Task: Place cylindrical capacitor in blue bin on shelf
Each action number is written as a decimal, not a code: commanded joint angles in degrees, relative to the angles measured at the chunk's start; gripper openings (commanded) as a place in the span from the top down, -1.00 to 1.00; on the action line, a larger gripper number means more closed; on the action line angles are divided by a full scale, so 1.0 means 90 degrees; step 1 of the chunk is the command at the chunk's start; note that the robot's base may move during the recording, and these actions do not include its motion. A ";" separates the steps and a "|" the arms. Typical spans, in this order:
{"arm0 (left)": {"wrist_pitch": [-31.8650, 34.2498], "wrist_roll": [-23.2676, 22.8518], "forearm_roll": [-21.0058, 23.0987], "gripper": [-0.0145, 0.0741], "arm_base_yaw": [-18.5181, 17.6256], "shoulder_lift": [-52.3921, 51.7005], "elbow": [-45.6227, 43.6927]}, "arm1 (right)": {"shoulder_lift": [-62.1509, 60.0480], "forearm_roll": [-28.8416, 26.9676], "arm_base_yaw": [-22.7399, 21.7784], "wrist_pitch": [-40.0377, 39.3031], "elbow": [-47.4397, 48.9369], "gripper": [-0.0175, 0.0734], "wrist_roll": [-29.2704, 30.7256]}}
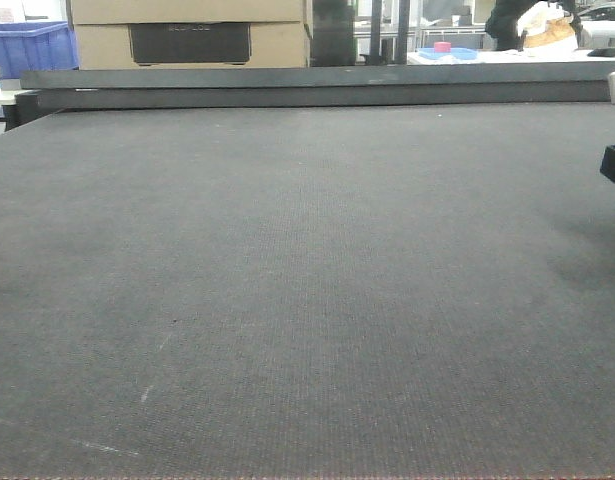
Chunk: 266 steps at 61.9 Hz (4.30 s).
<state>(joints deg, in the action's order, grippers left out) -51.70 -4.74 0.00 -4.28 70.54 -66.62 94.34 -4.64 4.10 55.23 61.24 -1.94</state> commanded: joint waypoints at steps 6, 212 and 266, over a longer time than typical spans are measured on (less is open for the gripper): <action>-0.0017 -0.0035 0.0034 0.55 -0.0012 0.0755 -0.0547 | -0.0008 0.0045 0.0010 -0.0097 0.0032 0.97 0.0002; -0.0256 0.0670 -0.0290 0.92 -0.0012 0.2446 -0.1052 | -0.1127 -0.0197 0.0010 -0.0928 0.0032 0.97 0.0002; 0.4853 0.0682 0.0804 0.92 -0.0012 -0.3311 0.3536 | -0.4356 -0.0197 0.0010 -0.5667 -0.2918 0.97 0.0002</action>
<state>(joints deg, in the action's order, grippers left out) -10.04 1.37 6.78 -4.28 44.65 -35.52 56.50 -6.53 4.10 7.21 35.37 -1.94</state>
